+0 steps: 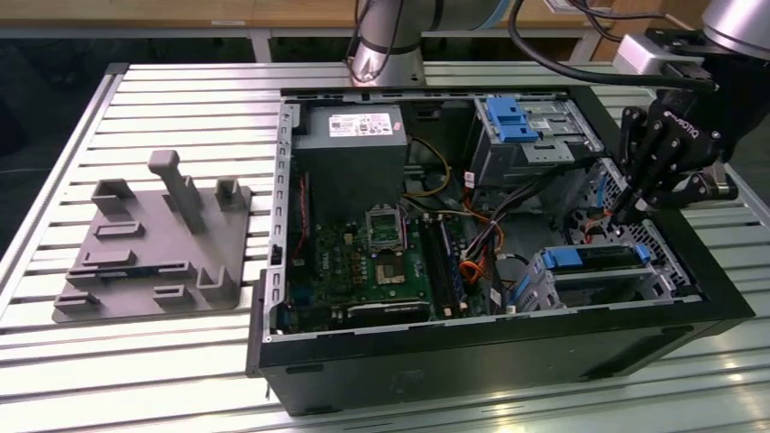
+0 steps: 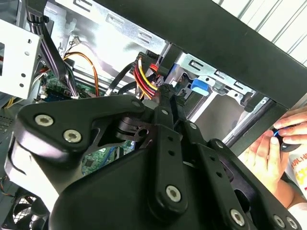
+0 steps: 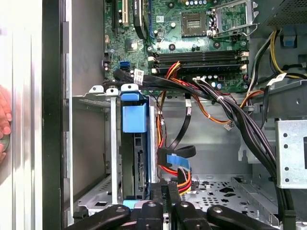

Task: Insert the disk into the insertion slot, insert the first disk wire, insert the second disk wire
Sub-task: 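Insert the first disk wire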

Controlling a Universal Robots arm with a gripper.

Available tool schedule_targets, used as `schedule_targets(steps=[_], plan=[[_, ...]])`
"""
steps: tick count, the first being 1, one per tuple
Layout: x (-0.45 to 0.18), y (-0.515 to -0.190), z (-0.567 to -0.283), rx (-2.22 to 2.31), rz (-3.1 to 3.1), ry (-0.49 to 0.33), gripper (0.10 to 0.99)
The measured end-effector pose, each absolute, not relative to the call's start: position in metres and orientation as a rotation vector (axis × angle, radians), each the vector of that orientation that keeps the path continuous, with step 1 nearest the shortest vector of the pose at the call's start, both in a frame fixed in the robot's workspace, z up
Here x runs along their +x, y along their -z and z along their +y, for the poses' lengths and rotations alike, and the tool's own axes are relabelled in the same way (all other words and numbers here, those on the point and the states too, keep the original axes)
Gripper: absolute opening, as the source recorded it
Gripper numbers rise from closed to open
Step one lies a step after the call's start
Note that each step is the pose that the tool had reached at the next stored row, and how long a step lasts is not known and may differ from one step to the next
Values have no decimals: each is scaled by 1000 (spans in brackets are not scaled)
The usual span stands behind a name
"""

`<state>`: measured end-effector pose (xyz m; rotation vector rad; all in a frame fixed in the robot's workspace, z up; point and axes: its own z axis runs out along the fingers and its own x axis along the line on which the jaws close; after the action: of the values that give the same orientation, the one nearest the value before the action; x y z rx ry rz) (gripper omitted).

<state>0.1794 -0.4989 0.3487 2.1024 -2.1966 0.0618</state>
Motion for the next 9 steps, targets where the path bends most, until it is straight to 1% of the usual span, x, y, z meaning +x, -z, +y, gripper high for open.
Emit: schedule_targets(steps=[9], plan=[[173, -348, -499, 2109, -2190, -62, 165]])
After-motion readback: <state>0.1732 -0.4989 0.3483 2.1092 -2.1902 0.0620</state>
